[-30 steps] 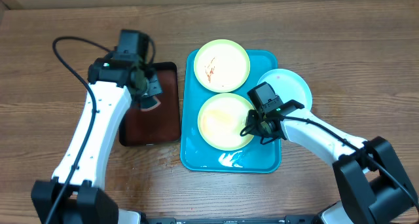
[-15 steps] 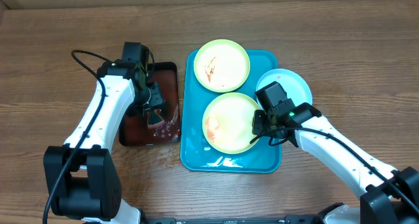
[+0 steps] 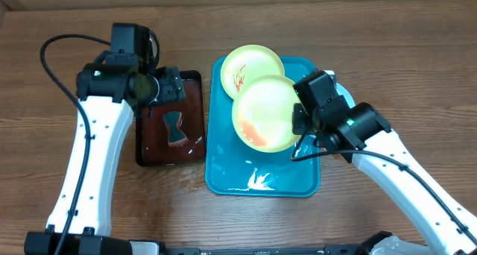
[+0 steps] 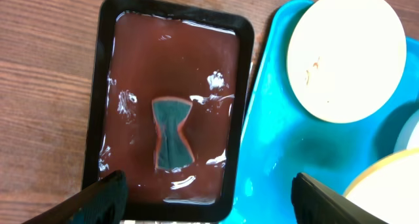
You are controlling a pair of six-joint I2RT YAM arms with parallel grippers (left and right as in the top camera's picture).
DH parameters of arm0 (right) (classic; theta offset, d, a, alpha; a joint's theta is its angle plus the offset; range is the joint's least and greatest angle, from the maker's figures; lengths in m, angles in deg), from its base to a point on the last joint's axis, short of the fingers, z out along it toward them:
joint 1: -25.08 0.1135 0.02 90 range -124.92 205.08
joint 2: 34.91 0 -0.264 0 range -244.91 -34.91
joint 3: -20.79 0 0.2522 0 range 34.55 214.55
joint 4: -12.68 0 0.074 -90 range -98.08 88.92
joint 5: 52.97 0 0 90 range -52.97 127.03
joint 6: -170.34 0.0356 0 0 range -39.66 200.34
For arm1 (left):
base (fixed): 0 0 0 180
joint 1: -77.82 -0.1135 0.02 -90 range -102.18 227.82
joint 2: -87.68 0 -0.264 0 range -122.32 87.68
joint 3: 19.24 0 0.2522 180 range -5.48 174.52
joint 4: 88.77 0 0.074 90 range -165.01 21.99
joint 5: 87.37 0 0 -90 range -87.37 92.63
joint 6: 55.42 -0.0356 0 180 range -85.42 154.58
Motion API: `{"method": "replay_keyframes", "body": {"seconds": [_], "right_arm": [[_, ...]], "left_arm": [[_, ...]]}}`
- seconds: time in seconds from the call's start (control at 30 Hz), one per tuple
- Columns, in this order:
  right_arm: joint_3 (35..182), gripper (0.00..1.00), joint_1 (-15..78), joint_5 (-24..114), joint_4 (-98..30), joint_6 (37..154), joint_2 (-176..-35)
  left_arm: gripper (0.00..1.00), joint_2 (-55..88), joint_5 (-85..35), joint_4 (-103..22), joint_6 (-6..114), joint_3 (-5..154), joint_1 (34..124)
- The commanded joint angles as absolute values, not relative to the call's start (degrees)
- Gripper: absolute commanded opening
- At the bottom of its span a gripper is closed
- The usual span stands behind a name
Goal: Clean dirty plates on tray and stack at the side
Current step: 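Grasp the lower yellow plate rim with the right gripper and lift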
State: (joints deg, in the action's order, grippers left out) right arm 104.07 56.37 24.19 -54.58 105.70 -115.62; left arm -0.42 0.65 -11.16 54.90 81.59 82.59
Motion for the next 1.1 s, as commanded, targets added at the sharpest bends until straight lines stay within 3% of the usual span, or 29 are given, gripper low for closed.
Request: {"method": "replay_keyframes", "body": {"seconds": [0.0,0.2,0.4,0.8,1.07], "right_arm": [[106.3,0.04,59.9,24.6,-49.6,103.8,-115.0],[106.3,0.04,65.9,20.8,-37.0,102.6,-118.1],[106.3,0.04,72.9,12.9,-24.5,99.7,-127.6],[106.3,0.04,85.8,-14.6,-5.9,75.3,-135.1],[106.3,0.04,91.1,-27.5,1.5,61.1,-135.1]], "left_arm": [[0.79,1.0,-0.6,-10.0,53.4,82.6,81.5],[0.76,4.4,-5.4,-8.8,53.4,84.1,77.6],[0.80,10.6,-13.6,-8.8,53.4,86.4,69.8],[1.00,17.0,-13.8,-7.4,53.4,86.5,63.5],[1.00,16.7,-11.9,-7.5,53.4,86.5,63.5]]}}
